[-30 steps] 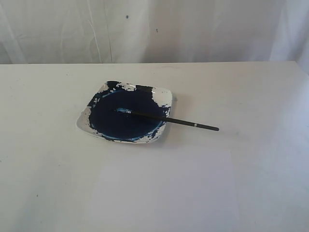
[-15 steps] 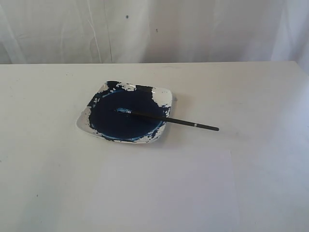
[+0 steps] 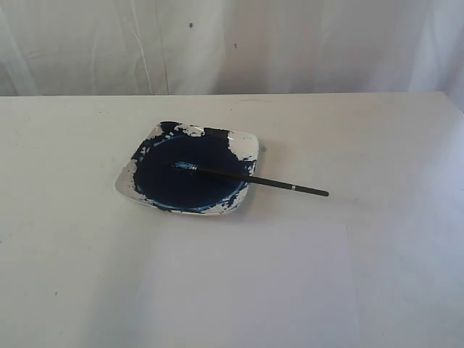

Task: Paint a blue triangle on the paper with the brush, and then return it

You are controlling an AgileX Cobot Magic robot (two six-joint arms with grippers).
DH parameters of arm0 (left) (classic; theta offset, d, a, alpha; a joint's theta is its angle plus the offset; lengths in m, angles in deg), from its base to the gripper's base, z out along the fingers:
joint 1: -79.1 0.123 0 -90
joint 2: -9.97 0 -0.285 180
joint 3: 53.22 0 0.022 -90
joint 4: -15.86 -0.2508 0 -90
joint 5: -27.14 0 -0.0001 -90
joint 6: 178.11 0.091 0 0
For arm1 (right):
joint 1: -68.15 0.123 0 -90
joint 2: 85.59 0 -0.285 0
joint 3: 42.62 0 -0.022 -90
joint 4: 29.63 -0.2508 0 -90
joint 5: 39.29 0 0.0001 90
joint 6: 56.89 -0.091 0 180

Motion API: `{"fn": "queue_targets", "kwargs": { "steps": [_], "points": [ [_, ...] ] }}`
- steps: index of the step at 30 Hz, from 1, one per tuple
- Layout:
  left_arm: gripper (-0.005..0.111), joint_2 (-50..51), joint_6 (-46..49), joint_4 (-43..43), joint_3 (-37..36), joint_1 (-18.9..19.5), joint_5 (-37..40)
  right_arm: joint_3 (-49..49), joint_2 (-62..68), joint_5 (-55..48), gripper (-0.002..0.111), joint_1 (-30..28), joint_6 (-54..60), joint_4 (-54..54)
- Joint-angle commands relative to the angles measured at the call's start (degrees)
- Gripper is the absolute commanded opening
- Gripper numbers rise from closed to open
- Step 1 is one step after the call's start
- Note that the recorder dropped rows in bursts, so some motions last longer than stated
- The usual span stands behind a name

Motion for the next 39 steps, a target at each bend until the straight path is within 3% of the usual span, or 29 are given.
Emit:
{"fn": "queue_targets", "kwargs": {
  "steps": [1,7,9,12,15,19,32,39],
  "points": [
    [0.000,12.5,-25.5,-25.5,7.1,-0.3,2.6,-0.1,0.0,0.3,0.000,0.0,0.0,0.0],
    [0.000,28.0,-76.7,-71.0,14.7,-0.3,-0.5,-0.1,0.0,0.3,0.000,0.0,0.0,0.0],
    [0.000,32.9,-90.8,-82.9,16.3,-0.1,-6.6,-0.1,0.0,0.3,0.000,0.0,0.0,0.0],
    [0.000,39.7,-102.0,-94.2,18.1,-0.1,-20.8,-0.1,0.0,0.3,0.000,0.0,0.0,0.0],
    [0.000,46.0,-106.0,-99.7,18.5,-0.1,-32.7,-0.1,0.0,0.3,0.000,0.0,0.0,0.0],
    [0.000,51.7,-108.3,-103.9,18.3,-0.1,-39.0,-0.1,0.0,0.3,0.000,0.0,0.0,0.0],
    [0.000,54.9,-106.0,-106.6,5.7,-0.5,-38.6,-0.1,0.0,0.3,0.000,0.0,0.0,0.0],
    [0.000,54.9,-102.3,-104.8,-5.1,-7.0,-30.0,-0.1,0.0,0.3,0.000,0.0,0.0,0.0]
  ]
}}
